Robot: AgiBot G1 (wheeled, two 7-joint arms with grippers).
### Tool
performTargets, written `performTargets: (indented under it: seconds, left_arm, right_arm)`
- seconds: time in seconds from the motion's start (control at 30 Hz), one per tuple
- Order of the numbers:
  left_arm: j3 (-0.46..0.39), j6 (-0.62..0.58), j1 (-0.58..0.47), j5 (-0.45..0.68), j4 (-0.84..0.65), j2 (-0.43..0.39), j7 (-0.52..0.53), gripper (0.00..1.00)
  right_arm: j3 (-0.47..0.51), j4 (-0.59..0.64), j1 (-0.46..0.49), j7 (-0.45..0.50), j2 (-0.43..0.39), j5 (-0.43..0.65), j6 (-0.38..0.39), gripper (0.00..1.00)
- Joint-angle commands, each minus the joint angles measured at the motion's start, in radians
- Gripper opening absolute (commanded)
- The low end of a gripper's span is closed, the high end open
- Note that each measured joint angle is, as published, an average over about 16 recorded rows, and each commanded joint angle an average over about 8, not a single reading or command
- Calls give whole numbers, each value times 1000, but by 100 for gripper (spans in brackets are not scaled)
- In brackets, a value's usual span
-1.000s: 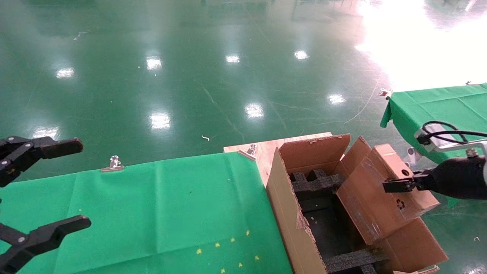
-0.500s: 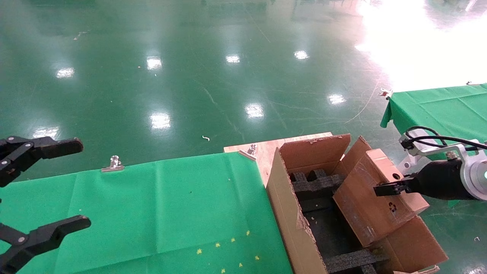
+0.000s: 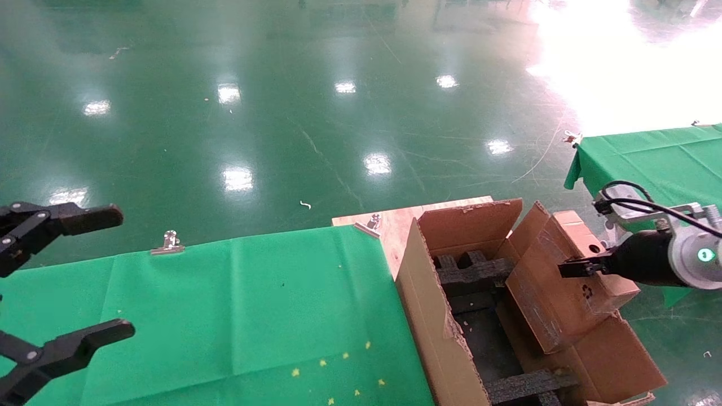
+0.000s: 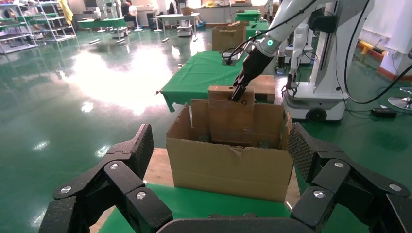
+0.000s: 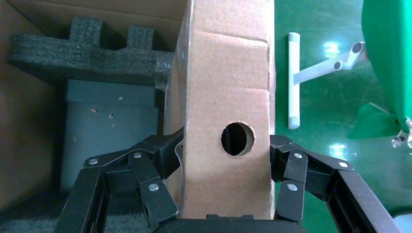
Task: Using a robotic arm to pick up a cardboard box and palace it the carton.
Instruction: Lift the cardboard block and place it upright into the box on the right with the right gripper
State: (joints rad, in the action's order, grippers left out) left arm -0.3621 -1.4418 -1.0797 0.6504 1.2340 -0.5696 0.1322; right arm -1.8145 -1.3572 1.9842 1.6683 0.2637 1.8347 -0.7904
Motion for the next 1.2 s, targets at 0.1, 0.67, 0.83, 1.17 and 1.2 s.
performTargets:
  seconds: [0.1,0.67,0.83,1.17,1.2]
  left_arm:
    - [0,0,0,0,0,0,0,100]
    - [0,0,0,0,0,0,0,100]
    - [0,0,0,0,0,0,0,100]
    - [0,0,0,0,0,0,0,100]
    - [0,0,0,0,0,0,0,100]
  right_arm:
    - [-9,-3,-17,57,22,50,20,0]
    - [-44,-5,-102,193,86,155,76,0]
    - [-52,-3,-133,246,99,185,97,0]
    - [-66,1,-208,378,135,277,140,0]
    - [-68,1,-217,392,139,288,143,0]
